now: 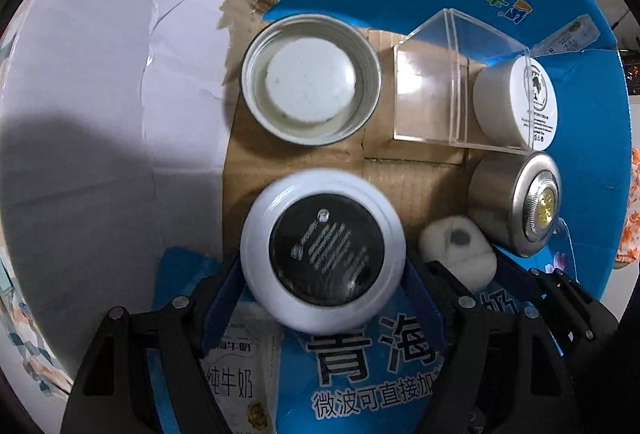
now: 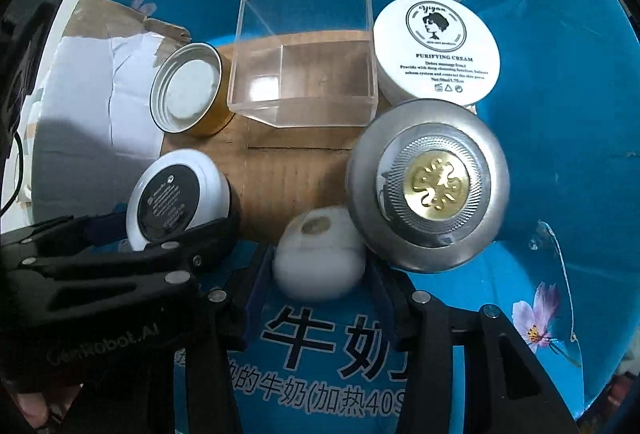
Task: Organize rigid objects
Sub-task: 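Lower and release the jar with the left tool while the right tool releases the gadget, then withdraw both tools from the box toward the items on the sheet, then grasp the grey charger with the left tool while the right tool grasps the printed lighter, then carry the charger with the left tool while the right tool carries the lighter into the box, then lower and release the charger with the left tool while the right tool releases the lighter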
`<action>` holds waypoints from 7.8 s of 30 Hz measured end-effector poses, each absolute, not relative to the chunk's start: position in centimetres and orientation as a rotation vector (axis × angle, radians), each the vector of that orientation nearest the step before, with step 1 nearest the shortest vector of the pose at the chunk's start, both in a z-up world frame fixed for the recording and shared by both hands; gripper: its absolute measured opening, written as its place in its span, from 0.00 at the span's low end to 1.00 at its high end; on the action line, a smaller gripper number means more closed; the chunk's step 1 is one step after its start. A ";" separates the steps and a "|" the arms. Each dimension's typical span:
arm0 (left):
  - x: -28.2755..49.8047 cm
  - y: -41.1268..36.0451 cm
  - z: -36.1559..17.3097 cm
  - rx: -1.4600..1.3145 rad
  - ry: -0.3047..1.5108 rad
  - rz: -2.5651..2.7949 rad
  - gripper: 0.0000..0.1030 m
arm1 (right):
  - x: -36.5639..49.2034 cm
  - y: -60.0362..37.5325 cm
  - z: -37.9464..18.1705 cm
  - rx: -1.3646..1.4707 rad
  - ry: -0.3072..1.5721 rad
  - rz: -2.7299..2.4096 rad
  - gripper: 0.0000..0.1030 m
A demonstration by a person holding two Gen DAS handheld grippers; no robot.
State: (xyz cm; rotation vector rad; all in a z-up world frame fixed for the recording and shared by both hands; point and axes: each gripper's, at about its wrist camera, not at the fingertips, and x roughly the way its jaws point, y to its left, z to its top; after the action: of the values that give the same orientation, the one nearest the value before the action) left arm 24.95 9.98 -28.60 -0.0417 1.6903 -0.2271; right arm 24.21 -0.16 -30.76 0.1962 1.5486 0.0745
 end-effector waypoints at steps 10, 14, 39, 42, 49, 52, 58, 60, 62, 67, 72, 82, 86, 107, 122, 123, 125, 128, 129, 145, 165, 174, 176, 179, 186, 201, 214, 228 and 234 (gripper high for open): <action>22.7 11.6 -25.4 -0.067 1.544 -0.164 1.00 | 23.2 -0.6 -28.6 0.141 1.517 0.054 0.83; 21.2 12.2 -23.7 -0.059 1.494 -0.140 1.00 | 22.2 -1.3 -27.0 0.096 1.479 0.037 0.87; 13.7 9.6 -7.9 0.018 1.119 -0.084 1.00 | 10.9 -7.2 -7.7 0.099 1.175 0.067 0.93; 12.8 9.3 -6.7 0.019 1.093 -0.071 1.00 | 10.1 -7.9 -6.4 0.103 1.152 0.081 0.93; 11.7 6.6 -5.3 0.035 1.064 -0.069 1.00 | 8.8 -10.7 -5.0 0.144 1.123 0.103 0.93; 11.4 4.6 -5.3 0.038 1.064 -0.091 1.00 | 8.4 -13.2 -5.2 0.175 1.123 0.084 0.93; 10.9 -1.9 -8.2 0.066 1.131 -0.183 1.00 | 7.0 -21.7 -8.4 0.228 1.179 -0.052 0.93; 10.7 -4.7 -10.6 0.079 1.177 -0.218 1.00 | 6.6 -25.0 -10.4 0.247 1.215 -0.119 0.93; 10.6 -7.0 -12.9 0.081 1.227 -0.249 1.00 | 6.2 -28.1 -12.6 0.277 1.250 -0.169 0.93; 10.0 -12.4 -18.7 0.095 1.347 -0.302 1.00 | 5.6 -34.8 -19.5 0.395 1.351 -0.247 0.93; 10.0 -15.5 -23.2 0.120 1.420 -0.247 1.00 | 7.3 -39.6 -24.3 0.471 1.349 -0.312 0.92; 11.0 -18.6 -29.1 0.087 1.521 -0.106 1.00 | 14.3 -41.4 -29.6 0.428 1.367 -0.283 0.73; 11.2 -19.0 -30.0 0.087 1.529 -0.078 0.95 | 15.7 -40.4 -31.2 0.322 1.387 -0.273 0.46; 6.5 -25.3 -29.0 0.248 1.520 -0.233 0.51 | 2.1 -44.0 -32.2 0.286 1.555 -0.247 0.27; 13.5 -27.1 -30.6 0.255 1.520 -0.241 0.65 | 4.1 -43.2 -32.0 0.304 1.533 -0.315 0.36; 13.6 -27.3 -30.6 0.249 1.512 -0.247 0.63 | 4.1 -42.8 -31.9 0.284 1.533 -0.319 0.37; 14.1 -27.6 -30.6 0.246 1.495 -0.254 0.61 | 4.3 -42.1 -31.6 0.262 1.534 -0.328 0.33; 14.1 -28.1 -30.2 0.263 1.480 -0.267 0.56 | 4.6 -41.3 -31.2 0.248 1.544 -0.316 0.27; 14.0 -28.2 -29.9 0.267 1.478 -0.269 0.55 | 4.6 -41.2 -31.2 0.234 1.544 -0.316 0.26; 12.5 -29.2 -24.4 0.192 1.419 -0.369 0.53 | 3.0 -41.1 -27.3 0.332 1.432 -0.307 0.26; 12.6 -15.7 -13.1 -0.026 1.226 -0.359 0.53 | 7.0 -32.2 -13.6 0.388 1.206 -0.088 0.26; 13.6 -4.1 -11.4 -0.062 1.190 -0.233 0.53 | 11.2 -21.0 -11.5 0.365 1.184 0.028 0.26; 14.3 -1.3 -11.6 -0.074 1.188 -0.193 0.53 | 12.0 -18.8 -11.8 0.349 1.188 0.044 0.26; 15.3 2.4 -12.0 -0.085 1.192 -0.152 0.53 | 13.6 -15.7 -12.5 0.318 1.197 0.059 0.26; 18.6 8.8 -16.2 -0.095 1.275 -0.082 0.53 | 18.1 -13.1 -17.3 0.352 1.283 0.017 0.26; 22.5 11.3 -23.8 0.015 1.422 -0.031 0.53 | 21.5 -8.0 -22.4 0.124 1.332 -0.126 0.26; 23.3 11.4 -25.8 0.090 1.463 -0.025 0.53 | 22.2 -6.7 -24.8 0.009 1.355 -0.167 0.27; 22.9 12.3 -24.1 0.015 1.423 0.022 0.83 | 22.0 -8.9 -24.7 0.093 1.400 -0.176 0.62; 22.3 11.9 -22.1 0.037 1.384 0.027 1.00 | 21.4 -7.9 -23.3 0.056 1.357 -0.152 0.85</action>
State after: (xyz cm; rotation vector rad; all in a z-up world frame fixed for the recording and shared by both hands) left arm 22.29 11.85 -22.08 0.0372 1.3840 0.0267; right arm 21.43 -7.86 -23.29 0.0556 1.3572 -0.1517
